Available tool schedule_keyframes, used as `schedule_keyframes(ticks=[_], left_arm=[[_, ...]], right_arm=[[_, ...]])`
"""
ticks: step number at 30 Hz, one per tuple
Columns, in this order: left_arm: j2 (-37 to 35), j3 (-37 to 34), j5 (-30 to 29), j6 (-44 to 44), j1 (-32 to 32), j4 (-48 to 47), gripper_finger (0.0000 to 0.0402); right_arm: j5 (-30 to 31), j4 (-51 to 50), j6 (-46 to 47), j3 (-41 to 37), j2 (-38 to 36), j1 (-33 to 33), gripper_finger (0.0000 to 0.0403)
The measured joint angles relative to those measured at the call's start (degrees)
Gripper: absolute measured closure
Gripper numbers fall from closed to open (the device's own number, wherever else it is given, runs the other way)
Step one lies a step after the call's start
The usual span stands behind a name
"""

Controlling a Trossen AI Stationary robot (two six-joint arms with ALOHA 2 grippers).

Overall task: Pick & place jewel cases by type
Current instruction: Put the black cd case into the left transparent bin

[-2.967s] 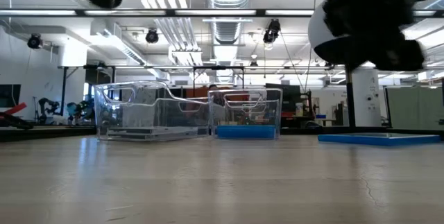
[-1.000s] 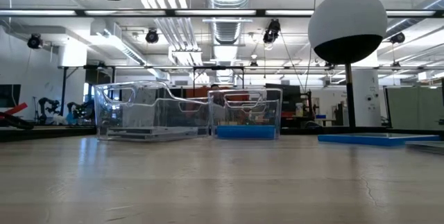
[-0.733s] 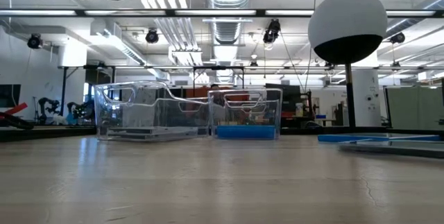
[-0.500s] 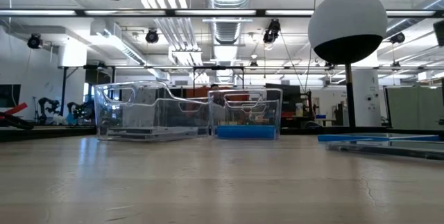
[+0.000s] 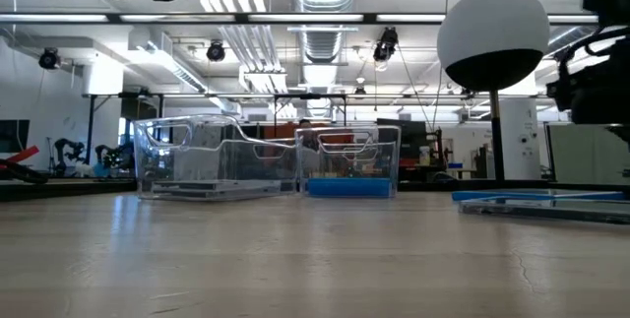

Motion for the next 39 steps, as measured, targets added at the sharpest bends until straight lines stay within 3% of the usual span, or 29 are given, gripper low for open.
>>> schedule_keyframes(ticks=[8,14,21,24,28,34,39], left_arm=[[0.0,0.0,0.0,0.0,0.0,0.0,0.0268],[0.0,0.0,0.1,0.0,0.0,-0.3,0.0268],[0.0,-0.2,0.3,-0.2,0.1,-3.6,0.0268],[0.9,-0.4,4.3,-1.0,1.3,-3.8,0.0268],[3.4,-0.6,10.8,-0.4,4.6,-1.8,0.0268],[5.0,-0.5,14.7,1.9,6.8,2.6,0.0268],[5.1,-0.6,14.6,2.3,6.8,2.2,0.0268]], right_arm=[[1.4,0.6,-6.4,0.3,-0.2,-4.9,0.0390],[-3.1,12.8,-15.3,1.0,-3.9,-4.9,0.0390],[2.2,13.1,-11.2,0.9,-6.1,-5.1,0.0390],[2.5,15.6,-9.5,0.9,-4.8,-5.4,0.0390],[-1.5,19.6,-8.8,0.9,-2.5,-5.3,0.0390],[7.0,10.5,-0.3,1.7,-1.9,-5.4,0.0390],[10.6,12.6,-4.7,0.9,1.0,-7.8,0.0390]])
